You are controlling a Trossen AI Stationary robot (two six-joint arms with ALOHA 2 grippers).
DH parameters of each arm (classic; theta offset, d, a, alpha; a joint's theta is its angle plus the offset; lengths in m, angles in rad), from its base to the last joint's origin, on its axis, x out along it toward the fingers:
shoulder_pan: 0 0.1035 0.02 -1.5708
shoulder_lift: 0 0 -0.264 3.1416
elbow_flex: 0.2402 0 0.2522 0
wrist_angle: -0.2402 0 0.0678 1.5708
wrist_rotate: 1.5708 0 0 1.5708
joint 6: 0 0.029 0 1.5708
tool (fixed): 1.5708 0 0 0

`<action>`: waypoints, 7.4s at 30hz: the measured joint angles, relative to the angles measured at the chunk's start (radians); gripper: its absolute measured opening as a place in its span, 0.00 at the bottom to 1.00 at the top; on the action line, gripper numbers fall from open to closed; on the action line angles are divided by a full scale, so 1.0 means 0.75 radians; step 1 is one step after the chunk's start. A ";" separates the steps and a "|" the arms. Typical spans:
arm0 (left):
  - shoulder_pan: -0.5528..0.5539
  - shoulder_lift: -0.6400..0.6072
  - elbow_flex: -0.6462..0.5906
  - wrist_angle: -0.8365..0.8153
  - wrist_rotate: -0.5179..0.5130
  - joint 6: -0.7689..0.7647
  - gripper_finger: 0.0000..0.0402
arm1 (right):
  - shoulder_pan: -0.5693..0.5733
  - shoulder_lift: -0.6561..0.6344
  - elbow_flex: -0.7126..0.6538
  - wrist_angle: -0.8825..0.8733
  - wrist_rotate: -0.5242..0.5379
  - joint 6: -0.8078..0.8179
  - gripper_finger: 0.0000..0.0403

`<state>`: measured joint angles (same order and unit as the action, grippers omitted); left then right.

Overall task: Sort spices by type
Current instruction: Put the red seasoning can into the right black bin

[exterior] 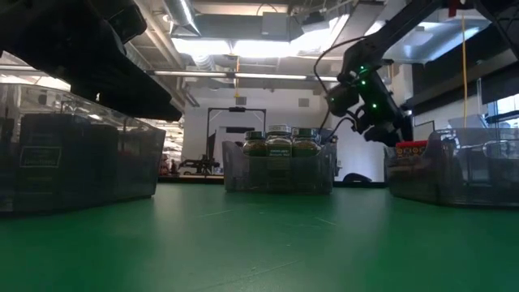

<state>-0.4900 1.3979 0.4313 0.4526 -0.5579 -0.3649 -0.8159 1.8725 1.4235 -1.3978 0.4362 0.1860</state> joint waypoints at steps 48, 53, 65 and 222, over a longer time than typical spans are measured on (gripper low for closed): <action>-0.001 0.001 0.001 -0.001 -0.008 0.031 0.72 | -0.052 -0.025 -0.018 0.117 -0.152 -0.019 0.74; -0.001 0.001 0.001 -0.001 -0.008 0.031 0.72 | -0.057 -0.025 -0.018 0.159 -0.205 -0.020 0.74; -0.001 0.001 0.001 -0.001 -0.006 0.030 0.72 | -0.066 -0.032 -0.170 0.238 -0.120 -0.007 0.74; 0.089 -0.050 0.234 0.122 -0.063 0.533 0.72 | 1.665 -0.685 -0.393 0.353 0.105 0.486 0.79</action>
<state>-0.4234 1.3602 0.6065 0.5438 -0.6054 0.0352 0.4331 1.3590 1.1286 -1.1333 0.5147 0.5503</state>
